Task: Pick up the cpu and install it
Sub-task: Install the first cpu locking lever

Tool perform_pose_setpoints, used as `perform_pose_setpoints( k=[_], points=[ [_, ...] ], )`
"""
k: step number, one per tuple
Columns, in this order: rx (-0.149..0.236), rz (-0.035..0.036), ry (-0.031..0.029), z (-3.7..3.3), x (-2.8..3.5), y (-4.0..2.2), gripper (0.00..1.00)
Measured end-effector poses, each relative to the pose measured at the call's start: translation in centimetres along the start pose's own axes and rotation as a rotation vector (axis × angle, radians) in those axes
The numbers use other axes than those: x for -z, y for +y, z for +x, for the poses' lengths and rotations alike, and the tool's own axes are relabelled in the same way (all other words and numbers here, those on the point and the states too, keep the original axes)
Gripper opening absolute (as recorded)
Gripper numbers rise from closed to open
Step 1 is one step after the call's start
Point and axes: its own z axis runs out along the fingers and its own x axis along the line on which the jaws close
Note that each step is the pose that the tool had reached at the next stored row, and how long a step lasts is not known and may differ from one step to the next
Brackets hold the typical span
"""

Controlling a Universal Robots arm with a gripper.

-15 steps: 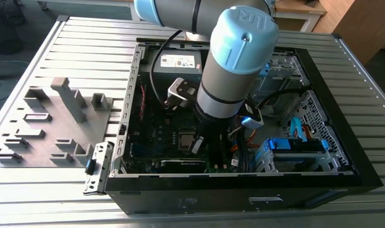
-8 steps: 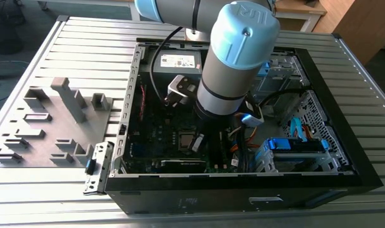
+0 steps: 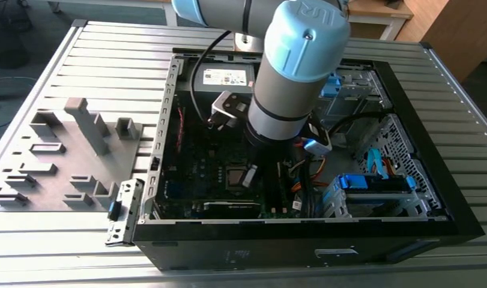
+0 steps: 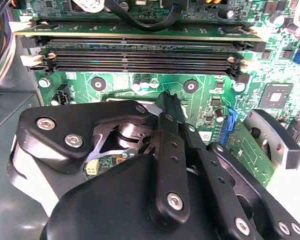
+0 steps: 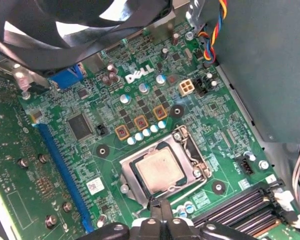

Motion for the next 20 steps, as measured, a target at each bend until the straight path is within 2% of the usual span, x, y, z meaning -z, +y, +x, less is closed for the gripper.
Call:
perform_pose_setpoints(
  k=[11,20],
  points=[
    [0.0,0.0096,-0.0052,0.35,-0.05,0.81,0.12],
    [0.0,0.0106,-0.0056,0.29,-0.44,0.7,0.12]
  ],
)
